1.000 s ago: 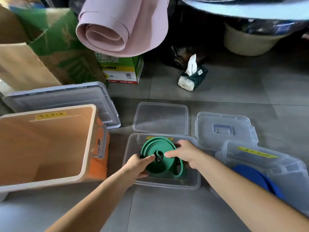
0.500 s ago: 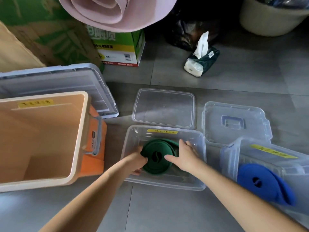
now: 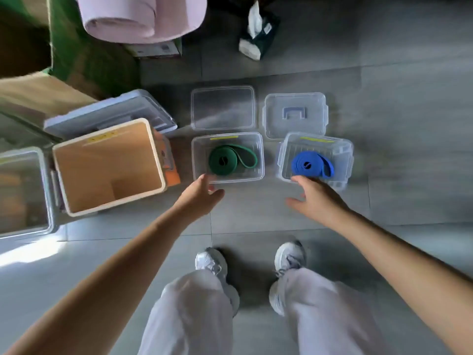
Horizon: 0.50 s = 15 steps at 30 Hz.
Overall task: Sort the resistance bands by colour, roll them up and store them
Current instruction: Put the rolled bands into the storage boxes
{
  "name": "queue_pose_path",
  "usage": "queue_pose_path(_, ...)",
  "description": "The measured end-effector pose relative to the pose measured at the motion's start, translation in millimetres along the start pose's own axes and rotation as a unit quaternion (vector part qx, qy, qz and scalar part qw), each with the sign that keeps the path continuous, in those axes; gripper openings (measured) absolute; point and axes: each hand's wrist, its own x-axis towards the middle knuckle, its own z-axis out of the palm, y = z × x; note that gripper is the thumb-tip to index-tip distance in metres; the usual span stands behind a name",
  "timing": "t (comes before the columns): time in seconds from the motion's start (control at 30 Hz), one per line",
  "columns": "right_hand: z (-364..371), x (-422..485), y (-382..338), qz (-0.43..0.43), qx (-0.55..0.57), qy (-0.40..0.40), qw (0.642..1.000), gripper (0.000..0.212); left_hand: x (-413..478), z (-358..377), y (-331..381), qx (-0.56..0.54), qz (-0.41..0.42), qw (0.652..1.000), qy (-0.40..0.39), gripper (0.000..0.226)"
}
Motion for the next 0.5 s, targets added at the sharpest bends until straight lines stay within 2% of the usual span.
queue_pose_path(0.1, -45, -100, -13, 0.056, 0.049, 0.025, 0.997, 0.06, -89, -32, 49, 0.026, 0.045, 0.998, -0.022, 0.048)
queue_pose_path(0.23, -100, -237, -27, 0.132, 0.158, 0.091, 0.974, 0.05, -192, -79, 130, 0.058, 0.111, 0.991, -0.051, 0.046)
queue_pose_path(0.37, -127, -355, -13, 0.203, 0.263, 0.18, 0.926, 0.043, -255, -100, 215, 0.025, 0.151, 0.982, -0.11, 0.025)
queue_pose_path(0.43, -129, -398, 10, 0.228, 0.298, 0.218, 0.901, 0.042, -275, -93, 258, 0.053, 0.184, 0.974, -0.119, 0.012)
queue_pose_path(0.5, -129, -437, 37, 0.26, 0.3, 0.225, 0.89, 0.039, -296, -73, 303, 0.083, 0.209, 0.967, -0.117, 0.02)
